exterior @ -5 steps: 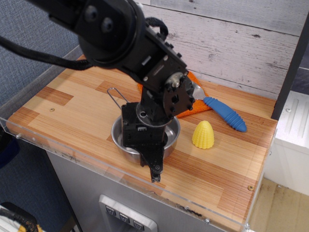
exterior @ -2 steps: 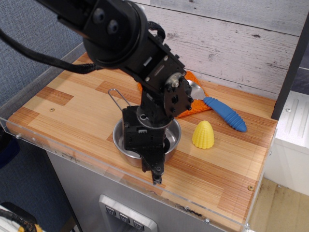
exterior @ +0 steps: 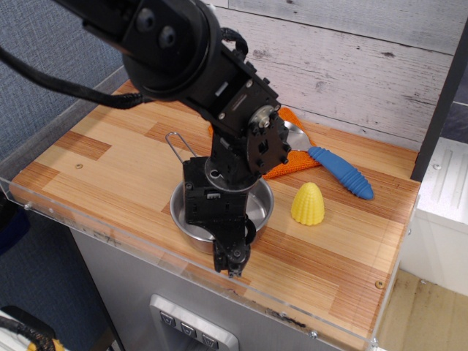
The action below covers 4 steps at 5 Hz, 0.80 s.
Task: Put the pan under the cloth.
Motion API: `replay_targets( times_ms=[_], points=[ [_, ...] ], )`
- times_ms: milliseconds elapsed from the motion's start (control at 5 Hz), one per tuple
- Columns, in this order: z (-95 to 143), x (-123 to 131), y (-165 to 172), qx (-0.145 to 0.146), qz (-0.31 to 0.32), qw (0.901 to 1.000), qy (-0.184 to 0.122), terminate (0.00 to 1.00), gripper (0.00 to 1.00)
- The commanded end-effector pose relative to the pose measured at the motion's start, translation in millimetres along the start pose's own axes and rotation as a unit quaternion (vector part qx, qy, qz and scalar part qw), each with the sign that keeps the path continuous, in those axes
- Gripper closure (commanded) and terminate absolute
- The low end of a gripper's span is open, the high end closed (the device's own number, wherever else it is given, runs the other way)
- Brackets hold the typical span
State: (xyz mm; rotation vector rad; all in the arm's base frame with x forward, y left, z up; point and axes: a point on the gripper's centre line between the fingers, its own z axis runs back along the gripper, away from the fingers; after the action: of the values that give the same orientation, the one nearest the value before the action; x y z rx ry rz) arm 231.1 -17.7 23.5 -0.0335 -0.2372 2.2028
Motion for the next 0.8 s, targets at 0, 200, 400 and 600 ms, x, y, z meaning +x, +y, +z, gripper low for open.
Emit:
replay_targets(
  times_ms=[0,200,400,600],
  points=[
    [40,-3,-11,-0.044,0.016,0.9978,0.047,0.0,0.0],
    [64,-10,-19,-0.024,-0.005,0.9973,0.068,0.0,0.0],
    [91,-13,-23,-0.028,-0.005,0.9982,0.052,0.0,0.0],
    [109,-14,-23,-0.024,-0.005,0.9984,0.051,0.0,0.0]
  ],
)
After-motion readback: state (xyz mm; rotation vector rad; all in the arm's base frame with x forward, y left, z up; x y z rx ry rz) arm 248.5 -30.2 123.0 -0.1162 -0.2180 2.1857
